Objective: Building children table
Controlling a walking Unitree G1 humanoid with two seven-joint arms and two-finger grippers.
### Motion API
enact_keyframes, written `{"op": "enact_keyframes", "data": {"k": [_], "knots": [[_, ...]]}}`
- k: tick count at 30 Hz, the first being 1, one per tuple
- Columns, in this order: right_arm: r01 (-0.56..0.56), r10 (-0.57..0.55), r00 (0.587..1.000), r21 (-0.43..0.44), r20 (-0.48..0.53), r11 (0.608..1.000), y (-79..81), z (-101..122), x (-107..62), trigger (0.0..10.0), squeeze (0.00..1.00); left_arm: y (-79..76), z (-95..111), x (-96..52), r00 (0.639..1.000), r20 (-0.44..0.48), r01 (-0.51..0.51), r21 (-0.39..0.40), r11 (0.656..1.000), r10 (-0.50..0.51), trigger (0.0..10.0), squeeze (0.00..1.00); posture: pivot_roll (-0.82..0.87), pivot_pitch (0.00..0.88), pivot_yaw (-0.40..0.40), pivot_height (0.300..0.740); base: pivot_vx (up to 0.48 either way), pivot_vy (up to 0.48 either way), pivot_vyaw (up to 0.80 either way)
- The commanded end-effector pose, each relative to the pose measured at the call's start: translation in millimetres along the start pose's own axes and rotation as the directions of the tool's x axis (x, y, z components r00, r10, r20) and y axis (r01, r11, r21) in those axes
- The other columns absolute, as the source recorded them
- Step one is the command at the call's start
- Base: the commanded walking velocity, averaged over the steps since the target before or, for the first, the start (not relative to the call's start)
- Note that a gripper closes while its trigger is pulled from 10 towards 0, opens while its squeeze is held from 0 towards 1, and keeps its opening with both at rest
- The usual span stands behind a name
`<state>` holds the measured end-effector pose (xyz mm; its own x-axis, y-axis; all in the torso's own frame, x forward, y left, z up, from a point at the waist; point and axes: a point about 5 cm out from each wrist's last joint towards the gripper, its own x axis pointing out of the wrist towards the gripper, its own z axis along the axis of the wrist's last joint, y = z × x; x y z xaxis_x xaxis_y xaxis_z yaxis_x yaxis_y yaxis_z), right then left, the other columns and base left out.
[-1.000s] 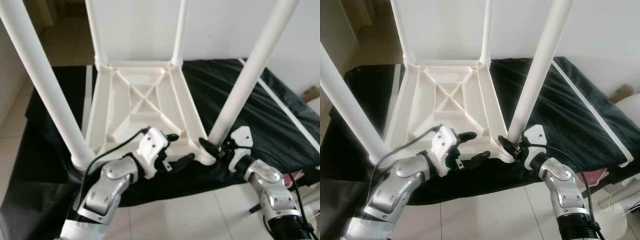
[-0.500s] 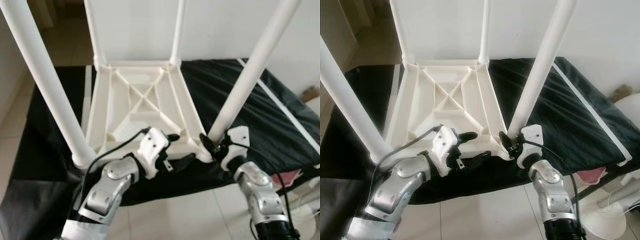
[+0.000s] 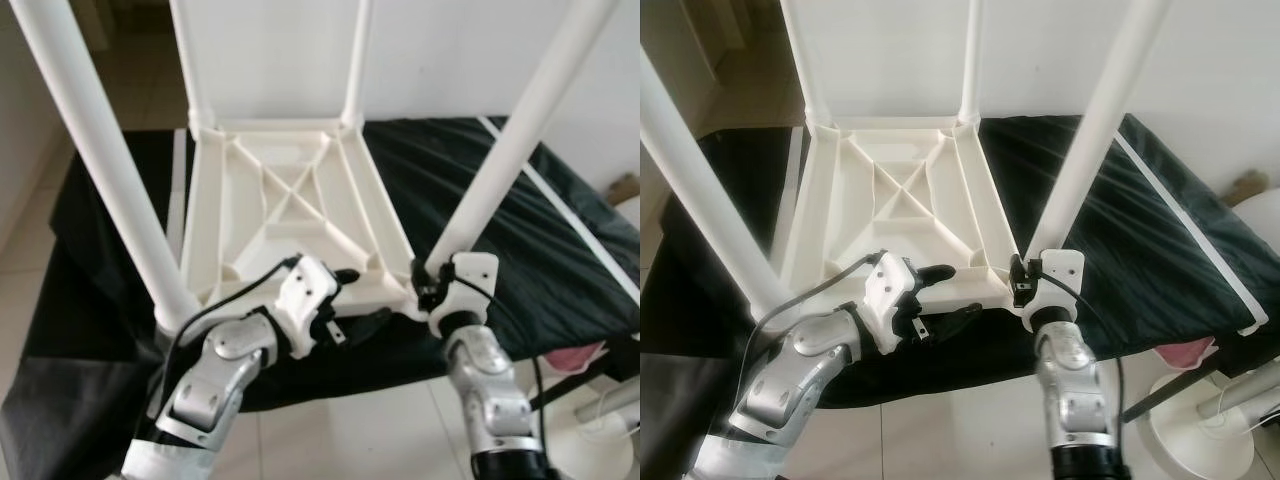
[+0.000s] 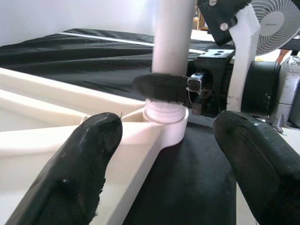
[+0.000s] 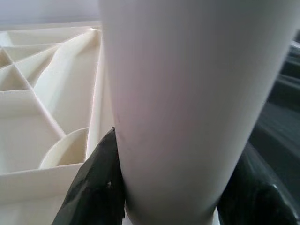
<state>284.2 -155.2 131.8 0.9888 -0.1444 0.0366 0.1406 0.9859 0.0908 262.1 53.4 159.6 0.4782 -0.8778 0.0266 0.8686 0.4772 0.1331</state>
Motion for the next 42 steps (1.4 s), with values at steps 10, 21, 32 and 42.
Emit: {"op": "enact_keyframes", "data": {"k": [10, 21, 32, 42], "knots": [[0.109, -0.107, 0.994, 0.041, -0.036, 0.993, 1.0, -7, -7.9, 10.0, 0.0, -1.0, 2, 4.8, 1.0, 0.002, 0.003, 0.005, 1.0, -0.003, 10.0, 0.0, 0.01, 0.045, -0.065, 0.74, 0.0, 0.0, 0.0], [0.055, -0.055, 0.998, 0.037, 0.01, 0.998, -0.1, 1, -5.9, 10.0, 1.0, -3.3, 2, 5.6, 1.0, 0.01, -0.002, 0.003, 1.0, 0.002, 10.0, 0.0, 0.01, 0.05, -0.076, 0.74, 0.0, 0.0, 0.0], [-0.092, 0.091, 0.993, 0.005, 0.069, 0.996, -21.5, 11, -8.1, 10.0, 1.0, -4.6, 1, 6.1, 1.0, 0.009, 0.006, 0.004, 1.0, -0.006, 10.0, 0.0, 0.0, 0.042, -0.074, 0.74, 0.0, 0.0, 0.0], [-0.32, 0.323, 0.946, -0.089, 0.027, 0.943, -33.9, 9, -3.5, 10.0, 0.0, -5.1, 1, 7.8, 1.0, 0.009, 0.019, 0.005, 1.0, -0.019, 10.0, 0.0, -0.01, 0.035, -0.066, 0.74, 0.0, 0.0, 0.0]]}}
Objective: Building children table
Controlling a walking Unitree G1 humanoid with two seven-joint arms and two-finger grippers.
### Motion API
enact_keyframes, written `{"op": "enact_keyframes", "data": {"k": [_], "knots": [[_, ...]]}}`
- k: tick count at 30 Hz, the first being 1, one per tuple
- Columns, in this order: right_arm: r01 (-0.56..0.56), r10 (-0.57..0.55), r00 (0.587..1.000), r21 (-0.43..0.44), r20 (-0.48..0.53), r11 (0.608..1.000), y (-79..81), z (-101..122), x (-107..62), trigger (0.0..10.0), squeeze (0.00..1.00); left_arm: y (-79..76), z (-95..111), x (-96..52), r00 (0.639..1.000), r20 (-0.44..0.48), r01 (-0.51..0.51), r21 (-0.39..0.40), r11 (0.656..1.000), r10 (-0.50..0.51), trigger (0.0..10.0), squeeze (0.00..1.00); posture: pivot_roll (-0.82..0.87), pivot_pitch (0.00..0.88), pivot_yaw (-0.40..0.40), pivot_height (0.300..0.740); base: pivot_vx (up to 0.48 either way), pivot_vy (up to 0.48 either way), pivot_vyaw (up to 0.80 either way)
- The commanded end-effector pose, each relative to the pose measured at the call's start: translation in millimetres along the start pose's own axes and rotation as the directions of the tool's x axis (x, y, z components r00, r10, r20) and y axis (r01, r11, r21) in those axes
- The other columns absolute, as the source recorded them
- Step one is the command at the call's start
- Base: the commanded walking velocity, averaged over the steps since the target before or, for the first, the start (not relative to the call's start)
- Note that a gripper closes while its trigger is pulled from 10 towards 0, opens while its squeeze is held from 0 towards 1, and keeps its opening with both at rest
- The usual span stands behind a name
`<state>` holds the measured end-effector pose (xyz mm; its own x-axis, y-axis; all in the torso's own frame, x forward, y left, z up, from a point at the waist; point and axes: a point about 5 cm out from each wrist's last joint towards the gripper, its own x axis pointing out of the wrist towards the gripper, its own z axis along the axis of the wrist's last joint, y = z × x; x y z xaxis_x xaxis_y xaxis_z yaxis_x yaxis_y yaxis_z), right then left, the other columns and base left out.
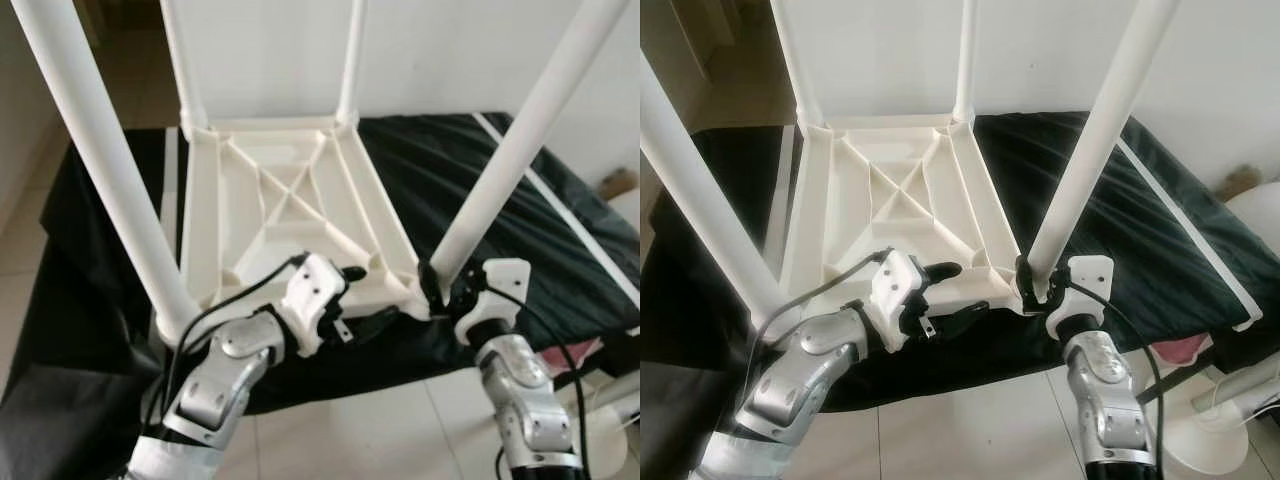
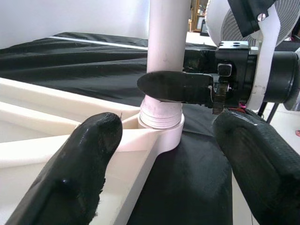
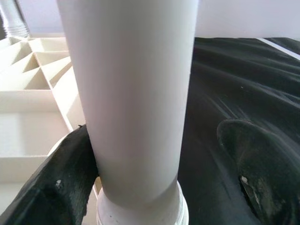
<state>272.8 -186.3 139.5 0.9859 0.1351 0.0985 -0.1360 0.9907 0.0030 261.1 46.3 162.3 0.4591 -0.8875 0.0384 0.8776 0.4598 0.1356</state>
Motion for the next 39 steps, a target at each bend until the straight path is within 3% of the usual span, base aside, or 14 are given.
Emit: {"op": "enact_keyframes", "data": {"k": [1, 10, 20, 21, 22, 23, 25, 26, 27, 28, 29, 37, 38, 39], "knots": [[-0.045, 0.045, 0.999, -0.014, -0.008, 0.999, -3.0, -2, 2.1, 10.0, 0.0, -1.1, -2, 2.0, 1.0, -0.005, -0.001, 0.003, 1.0, 0.001, 10.0, 0.0, -0.01, 0.035, -0.066, 0.74, 0.0, 0.0, 0.0], [-0.387, 0.373, 0.92, -0.12, -0.122, 0.914, -13.4, -1, 13.5, 10.0, 0.0, 0.6, -1, 2.7, 1.0, -0.009, 0.003, 0.012, 1.0, -0.003, 10.0, 0.0, 0.0, 0.029, -0.06, 0.74, 0.0, 0.0, 0.0], [-0.51, 0.477, 0.855, -0.172, -0.203, 0.843, -9.2, -6, 28.8, 10.0, 0.0, 3.2, 0, 2.4, 1.0, -0.008, -0.002, 0.021, 1.0, 0.002, 10.0, 0.0, 0.01, 0.029, -0.056, 0.74, 0.0, 0.0, 0.0], [-0.517, 0.481, 0.851, -0.176, -0.212, 0.838, -10.1, -7, 30.0, 8.3, 0.0, 4.0, 1, 2.2, 1.0, -0.008, -0.003, 0.022, 1.0, 0.003, 10.0, 0.0, 0.01, 0.028, -0.058, 0.74, 0.0, 0.0, 0.0], [-0.517, 0.481, 0.851, -0.176, -0.212, 0.838, -10.1, -7, 30.0, 8.3, 0.0, 4.0, 1, 2.2, 1.0, -0.008, -0.003, 0.022, 1.0, 0.003, 10.0, 0.0, 0.01, 0.028, -0.058, 0.74, 0.0, 0.0, 0.0], [-0.521, 0.482, 0.848, -0.177, -0.219, 0.835, -10.9, -7, 30.5, 4.9, 0.0, 4.9, 1, 2.0, 1.0, -0.007, -0.006, 0.023, 1.0, 0.006, 10.0, 0.0, 0.01, 0.028, -0.058, 0.74, 0.0, 0.0, 0.0], [-0.522, 0.482, 0.846, -0.175, -0.226, 0.835, -11.8, -8, 30.7, 4.0, 0.0, 5.6, 1, 1.7, 1.0, -0.007, -0.008, 0.024, 1.0, 0.008, 10.0, 0.0, 0.01, 0.028, -0.058, 0.74, 0.0, 0.0, 0.0], [-0.528, 0.486, 0.841, -0.171, -0.236, 0.832, -12.8, -10, 30.3, 2.1, 0.0, 6.1, 1, 1.2, 1.0, -0.007, -0.01, 0.024, 1.0, 0.01, 10.0, 0.0, 0.01, 0.03, -0.057, 0.74, 0.0, 0.0, 0.0], [-0.528, 0.486, 0.841, -0.171, -0.236, 0.832, -12.8, -10, 30.3, 2.1, 0.0, 6.1, 1, 1.2, 1.0, -0.007, -0.01, 0.024, 1.0, 0.01, 10.0, 0.0, 0.01, 0.03, -0.057, 0.74, 0.0, 0.0, 0.0], [-0.538, 0.494, 0.834, -0.168, -0.245, 0.826, -14.2, -11, 29.8, 0.5, 0.0, 6.3, 1, 1.0, 1.0, -0.007, -0.011, 0.025, 1.0, 0.011, 10.0, 0.0, 0.01, 0.031, -0.057, 0.74, 0.0, 0.0, 0.0], [-0.541, 0.493, 0.831, -0.167, -0.258, 0.824, -17.1, -13, 29.0, 0.0, 0.0, 6.4, 2, 0.9, 1.0, -0.007, -0.011, 0.025, 1.0, 0.011, 10.0, 0.0, 0.01, 0.031, -0.057, 0.74, 0.0, 0.0, 0.0], [-0.512, 0.46, 0.844, -0.161, -0.278, 0.843, -23.9, -18, 30.3, 0.0, 0.0, 8.4, 3, 2.0, 1.0, -0.001, -0.016, 0.021, 1.0, 0.016, 10.0, 0.0, 0.01, 0.037, -0.048, 0.74, 0.0, 0.0, 0.0], [-0.483, 0.433, 0.86, -0.16, -0.269, 0.861, -24.3, -17, 31.7, 10.0, 0.0, 8.5, 4, 2.2, 1.0, 0.0, -0.017, 0.021, 1.0, 0.017, 10.0, 0.0, 0.01, 0.04, -0.047, 0.74, 0.0, 0.0, 0.0], [-0.464, 0.414, 0.871, -0.161, -0.264, 0.871, -24.7, -17, 32.7, 10.0, 0.0, 8.4, 4, 2.3, 1.0, 0.001, -0.016, 0.022, 1.0, 0.016, 10.0, 0.0, 0.01, 0.04, -0.047, 0.74, 0.0, 0.0, 0.0]]}}
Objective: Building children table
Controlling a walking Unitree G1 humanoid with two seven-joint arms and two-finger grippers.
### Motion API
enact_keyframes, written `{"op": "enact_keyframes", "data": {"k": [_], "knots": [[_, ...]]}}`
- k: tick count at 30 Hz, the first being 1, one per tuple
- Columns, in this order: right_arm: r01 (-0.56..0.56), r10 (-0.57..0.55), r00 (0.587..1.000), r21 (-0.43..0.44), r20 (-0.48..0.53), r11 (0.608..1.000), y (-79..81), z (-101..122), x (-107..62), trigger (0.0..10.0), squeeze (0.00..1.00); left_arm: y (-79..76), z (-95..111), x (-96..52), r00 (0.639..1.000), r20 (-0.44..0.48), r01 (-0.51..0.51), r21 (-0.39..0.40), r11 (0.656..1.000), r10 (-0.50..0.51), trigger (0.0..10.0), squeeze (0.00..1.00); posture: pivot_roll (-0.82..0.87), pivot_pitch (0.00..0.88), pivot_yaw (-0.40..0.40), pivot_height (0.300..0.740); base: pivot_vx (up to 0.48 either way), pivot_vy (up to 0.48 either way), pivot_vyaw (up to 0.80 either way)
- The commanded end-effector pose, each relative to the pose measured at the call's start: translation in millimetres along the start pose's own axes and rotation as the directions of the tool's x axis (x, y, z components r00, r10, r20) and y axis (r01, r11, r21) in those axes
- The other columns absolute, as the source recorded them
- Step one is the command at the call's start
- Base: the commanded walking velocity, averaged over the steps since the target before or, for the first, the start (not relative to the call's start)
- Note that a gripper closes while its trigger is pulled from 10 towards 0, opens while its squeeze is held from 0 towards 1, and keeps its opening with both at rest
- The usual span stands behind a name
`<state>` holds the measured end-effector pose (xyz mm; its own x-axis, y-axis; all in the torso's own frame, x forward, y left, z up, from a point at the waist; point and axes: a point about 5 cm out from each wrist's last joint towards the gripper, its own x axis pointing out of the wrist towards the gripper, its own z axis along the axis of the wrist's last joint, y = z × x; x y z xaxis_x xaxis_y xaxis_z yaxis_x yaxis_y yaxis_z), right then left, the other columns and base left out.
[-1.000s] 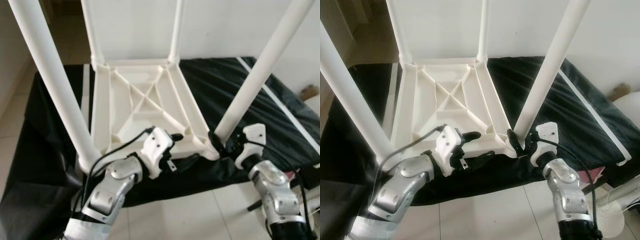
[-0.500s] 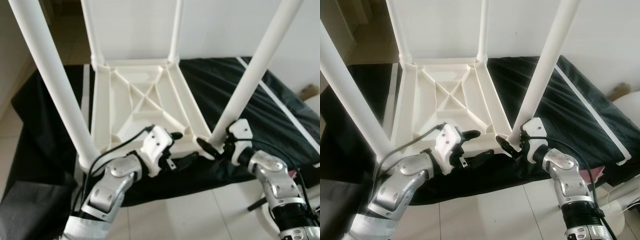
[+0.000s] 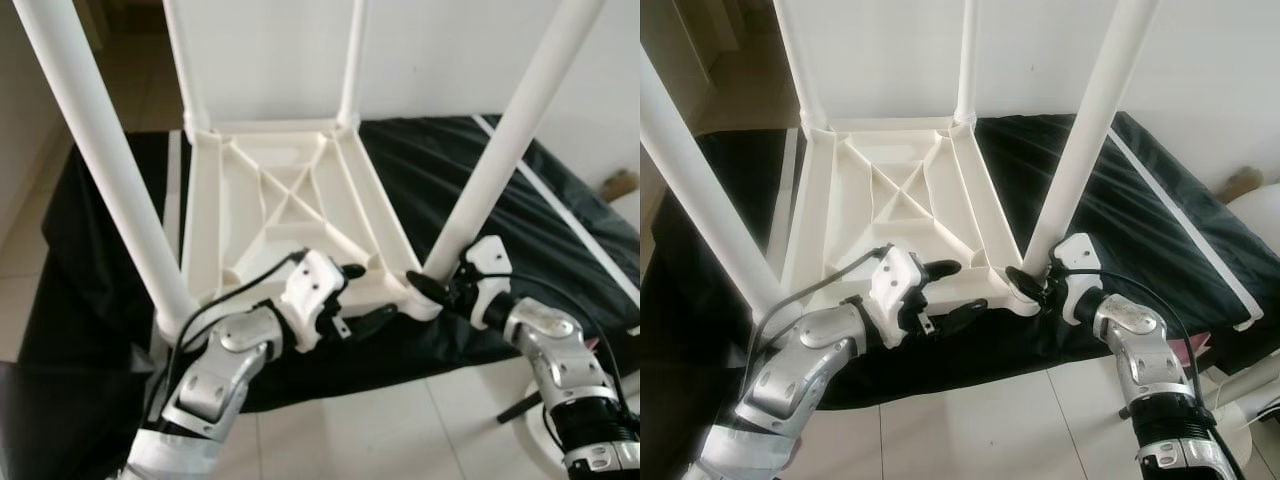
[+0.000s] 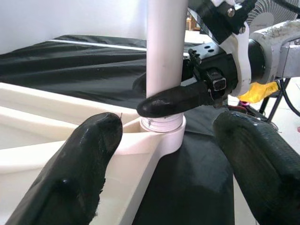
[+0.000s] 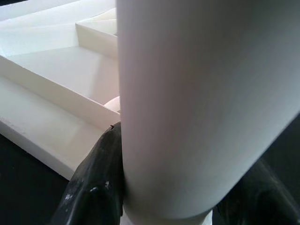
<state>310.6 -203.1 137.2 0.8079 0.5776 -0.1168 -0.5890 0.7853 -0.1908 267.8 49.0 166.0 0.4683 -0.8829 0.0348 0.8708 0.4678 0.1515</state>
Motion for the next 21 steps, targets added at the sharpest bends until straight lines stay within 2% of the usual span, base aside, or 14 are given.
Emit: {"op": "enact_keyframes", "data": {"k": [1, 6, 10, 12, 13, 15, 16, 17, 18, 19, 20, 21], "knots": [[0.076, -0.075, 0.995, 0.003, -0.063, 0.997, -0.7, -11, 0.1, 10.0, 0.0, 0.5, 0, 1.2, 1.0, 0.005, -0.006, 0.004, 1.0, 0.006, 10.0, 0.0, 0.01, 0.042, -0.046, 0.74, 0.0, 0.0, 0.0], [0.169, -0.167, 0.984, 0.026, -0.062, 0.985, -2.7, -11, 1.8, 10.0, 0.0, 1.1, -1, 0.4, 1.0, -0.001, -0.009, 0.002, 1.0, 0.009, 10.0, 0.0, 0.01, 0.044, -0.044, 0.74, 0.0, 0.0, 0.0], [0.235, -0.231, 0.971, 0.08, -0.055, 0.969, 8.3, -11, 4.6, 10.0, 0.0, 2.3, -2, 0.0, 1.0, -0.003, -0.021, -0.004, 1.0, 0.021, 10.0, 0.0, 0.01, 0.049, -0.044, 0.74, 0.0, 0.0, 0.0], [0.282, -0.278, 0.959, 0.136, -0.05, 0.95, 22.1, -10, 7.7, 10.0, 0.0, 1.9, -2, -0.6, 1.0, -0.005, -0.023, -0.006, 1.0, 0.023, 10.0, 0.0, 0.0, 0.051, -0.036, 0.74, 0.0, 0.0, 0.0], [0.282, -0.278, 0.959, 0.136, -0.05, 0.95, 22.1, -10, 7.7, 10.0, 0.0, 1.9, -2, -0.6, 1.0, -0.005, -0.023, -0.006, 1.0, 0.023, 10.0, 0.0, 0.0, 0.051, -0.036, 0.74, 0.0, 0.0, 0.0], [0.347, -0.343, 0.938, 0.181, -0.052, 0.92, 34.3, -11, 13.4, 10.0, 0.0, 0.7, -4, -0.8, 1.0, -0.01, -0.02, -0.009, 1.0, 0.02, 10.0, 0.0, 0.0, 0.051, -0.032, 0.74, 0.0, 0.0, 0.0], [0.347, -0.343, 0.938, 0.181, -0.052, 0.92, 34.3, -11, 13.4, 10.0, 0.0, 0.7, -4, -0.8, 1.0, -0.01, -0.02, -0.009, 1.0, 0.02, 10.0, 0.0, 0.0, 0.051, -0.032, 0.74, 0.0, 0.0, 0.0], [0.379, -0.375, 0.925, 0.2, -0.059, 0.904, 36.8, -11, 15.2, 10.0, 0.0, 0.5, -4, -0.5, 1.0, -0.01, -0.018, -0.012, 1.0, 0.018, 10.0, 0.0, 0.0, 0.049, -0.029, 0.74, 0.0, 0.0, 0.0], [0.432, -0.427, 0.901, 0.243, -0.075, 0.868, 38.8, -12, 16.8, 10.0, 0.0, 0.4, -4, 0.0, 1.0, -0.01, -0.016, -0.013, 1.0, 0.015, 10.0, 0.0, 0.0, 0.05, -0.029, 0.74, 0.0, 0.0, 0.0], [0.432, -0.427, 0.901, 0.243, -0.075, 0.868, 38.8, -12, 16.8, 10.0, 0.0, 0.4, -4, 0.0, 1.0, -0.01, -0.016, -0.013, 1.0, 0.015, 10.0, 0.0, 0.0, 0.05, -0.029, 0.74, 0.0, 0.0, 0.0], [0.512, -0.504, 0.857, 0.299, -0.111, 0.805, 41.9, -15, 18.2, 10.0, 0.0, 0.3, -4, 0.3, 1.0, -0.011, -0.011, -0.012, 1.0, 0.011, 10.0, 0.0, 0.0, 0.045, -0.03, 0.74, 0.0, 0.0, 0.0], [0.512, -0.504, 0.857, 0.299, -0.111, 0.805, 41.9, -15, 18.2, 10.0, 0.0, 0.3, -4, 0.3, 1.0, -0.011, -0.011, -0.012, 1.0, 0.011, 10.0, 0.0, 0.0, 0.045, -0.03, 0.74, 0.0, 0.0, 0.0]]}}
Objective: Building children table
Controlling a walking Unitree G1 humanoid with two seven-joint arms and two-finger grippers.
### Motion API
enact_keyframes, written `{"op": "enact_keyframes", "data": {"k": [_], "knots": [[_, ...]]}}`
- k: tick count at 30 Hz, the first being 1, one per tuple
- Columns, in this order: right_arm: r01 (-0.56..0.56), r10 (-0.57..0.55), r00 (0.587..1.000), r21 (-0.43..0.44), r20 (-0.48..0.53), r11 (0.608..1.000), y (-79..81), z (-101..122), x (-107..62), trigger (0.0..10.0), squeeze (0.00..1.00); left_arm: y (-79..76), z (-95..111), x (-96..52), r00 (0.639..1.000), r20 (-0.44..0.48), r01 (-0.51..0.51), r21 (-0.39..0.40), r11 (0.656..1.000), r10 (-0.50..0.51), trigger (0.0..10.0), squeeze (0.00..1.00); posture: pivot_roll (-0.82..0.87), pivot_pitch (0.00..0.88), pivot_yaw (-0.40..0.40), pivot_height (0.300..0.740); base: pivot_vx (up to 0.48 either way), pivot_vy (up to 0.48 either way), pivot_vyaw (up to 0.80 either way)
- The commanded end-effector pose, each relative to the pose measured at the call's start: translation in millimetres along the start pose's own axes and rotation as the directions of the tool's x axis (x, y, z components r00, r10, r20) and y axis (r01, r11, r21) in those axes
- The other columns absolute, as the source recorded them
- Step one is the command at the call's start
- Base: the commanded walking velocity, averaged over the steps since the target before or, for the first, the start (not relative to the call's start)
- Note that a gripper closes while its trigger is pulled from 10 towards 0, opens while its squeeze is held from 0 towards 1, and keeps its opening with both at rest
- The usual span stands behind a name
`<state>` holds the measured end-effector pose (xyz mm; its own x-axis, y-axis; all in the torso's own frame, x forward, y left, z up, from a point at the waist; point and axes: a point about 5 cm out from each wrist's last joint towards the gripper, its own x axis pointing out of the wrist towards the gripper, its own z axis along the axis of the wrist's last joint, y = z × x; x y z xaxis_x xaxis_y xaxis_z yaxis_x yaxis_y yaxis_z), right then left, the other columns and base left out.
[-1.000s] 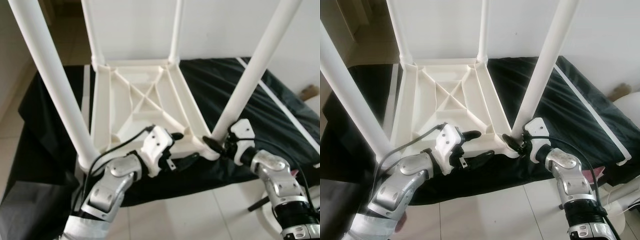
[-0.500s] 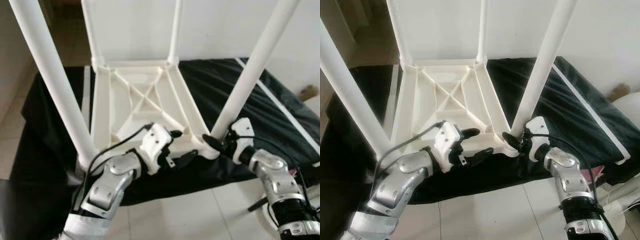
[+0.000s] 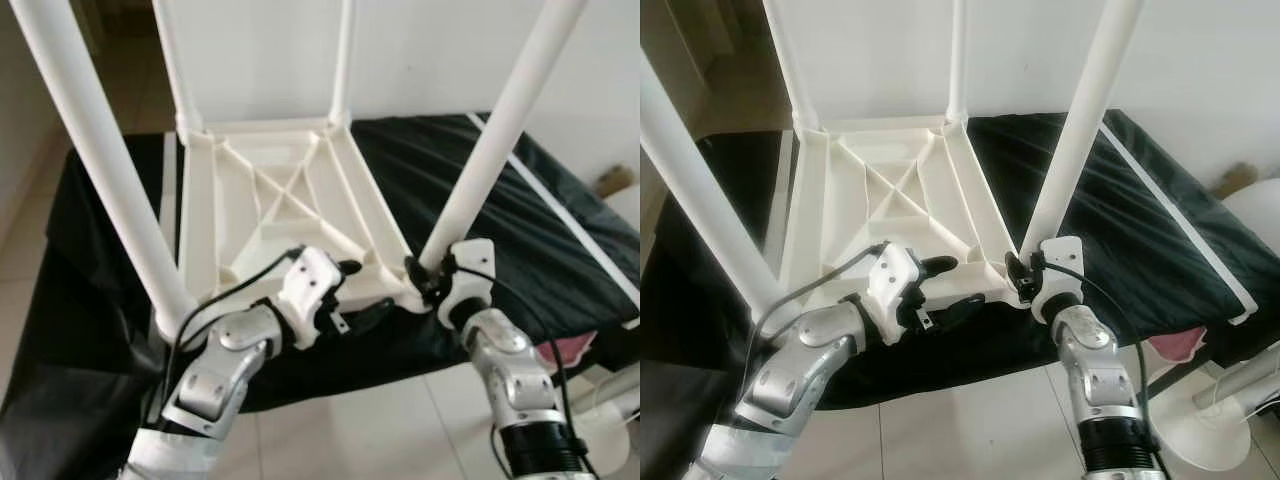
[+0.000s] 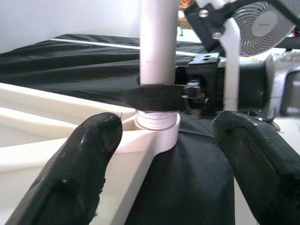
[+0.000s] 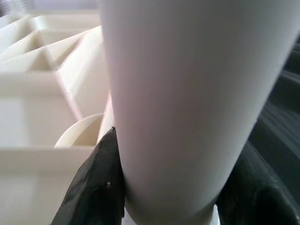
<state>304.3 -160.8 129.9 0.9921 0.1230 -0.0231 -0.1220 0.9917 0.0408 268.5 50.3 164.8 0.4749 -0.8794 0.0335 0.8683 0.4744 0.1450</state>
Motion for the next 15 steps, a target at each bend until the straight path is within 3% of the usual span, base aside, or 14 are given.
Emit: {"op": "enact_keyframes", "data": {"k": [1, 7, 8, 9, 15], "knots": [[0.055, -0.052, 0.995, 0.038, -0.087, 0.998, -2.4, -17, -3.3, 10.0, 0.0, -0.7, -2, 1.2, 1.0, -0.008, -0.004, -0.005, 1.0, 0.004, 10.0, 0.0, 0.0, 0.045, -0.03, 0.74, 0.0, 0.0, 0.0], [0.242, -0.235, 0.968, 0.077, -0.087, 0.967, 2.7, -21, -7.6, 10.0, 0.0, -0.4, -2, 0.5, 1.0, -0.007, -0.002, 0.002, 1.0, 0.002, 10.0, 0.0, 0.0, 0.034, -0.034, 0.74, 0.0, 0.0, 0.0], [0.34, -0.333, 0.939, 0.087, -0.092, 0.936, 7.8, -21, -12.2, 10.0, 0.0, 1.8, 0, -0.6, 1.0, 0.001, -0.018, 0.003, 1.0, 0.018, 10.0, 0.0, 0.0, 0.028, -0.033, 0.74, 0.0, 0.0, 0.0], [0.362, -0.354, 0.931, 0.087, -0.091, 0.928, 9.2, -20, -13.5, 10.0, 0.0, 2.6, 1, -1.0, 1.0, 0.003, -0.024, 0.002, 1.0, 0.024, 10.0, 0.0, 0.0, 0.026, -0.033, 0.74, 0.0, 0.0, 0.0], [0.356, -0.35, 0.934, 0.1, -0.077, 0.929, 15.5, -15, -12.7, 10.0, 0.0, 3.0, 1, -0.8, 1.0, 0.007, -0.029, 0.0, 1.0, 0.029, 10.0, 0.0, 0.0, 0.019, -0.033, 0.74, 0.0, 0.0, 0.0]]}}
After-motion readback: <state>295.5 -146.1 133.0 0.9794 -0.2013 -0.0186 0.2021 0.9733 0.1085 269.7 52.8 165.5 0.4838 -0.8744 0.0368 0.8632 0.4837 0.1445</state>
